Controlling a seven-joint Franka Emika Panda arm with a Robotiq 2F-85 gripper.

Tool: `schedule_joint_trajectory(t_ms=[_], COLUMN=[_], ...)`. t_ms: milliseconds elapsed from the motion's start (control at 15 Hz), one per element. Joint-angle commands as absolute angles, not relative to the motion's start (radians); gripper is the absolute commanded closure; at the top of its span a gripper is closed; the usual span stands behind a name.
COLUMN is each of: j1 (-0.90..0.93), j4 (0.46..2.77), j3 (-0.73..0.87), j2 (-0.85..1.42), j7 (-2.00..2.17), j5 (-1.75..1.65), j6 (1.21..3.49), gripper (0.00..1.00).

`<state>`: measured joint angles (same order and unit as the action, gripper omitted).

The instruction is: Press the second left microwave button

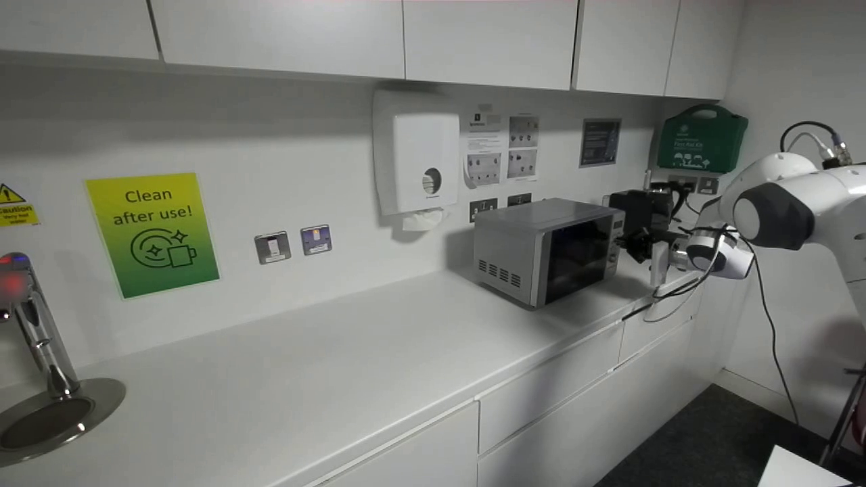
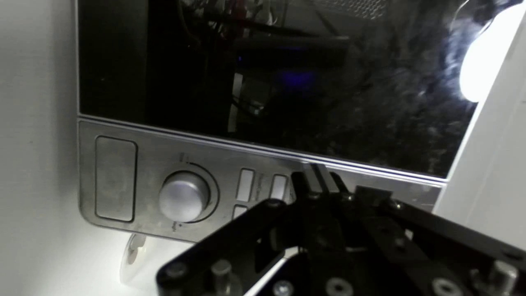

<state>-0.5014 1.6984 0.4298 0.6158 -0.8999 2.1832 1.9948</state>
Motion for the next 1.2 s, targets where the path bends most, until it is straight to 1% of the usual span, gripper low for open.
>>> schedule_joint_trajectory(t_ms=[0,67,267,467,667,933,1133], j1=[-0.515,-0.504,-0.405,-0.312,-0.243,-0.180,-0.140], j4=[1.903,1.933,2.029,2.106,2.164,2.229,2.244], j3=[0.480,0.510,0.671,0.793,0.854,0.895,0.933], j2=[0.424,0.389,0.287,0.181,0.099,0.056,0.086], j7=[-0.882,-0.837,-0.739,-0.685,-0.612,-0.481,-0.353], j5=[1.999,1.893,1.623,1.355,1.090,0.740,0.480], j6=[1.907,1.944,1.986,2.086,2.240,2.413,2.441], gripper=[1.00,1.00,1.00,1.00,1.00,1.00,1.00])
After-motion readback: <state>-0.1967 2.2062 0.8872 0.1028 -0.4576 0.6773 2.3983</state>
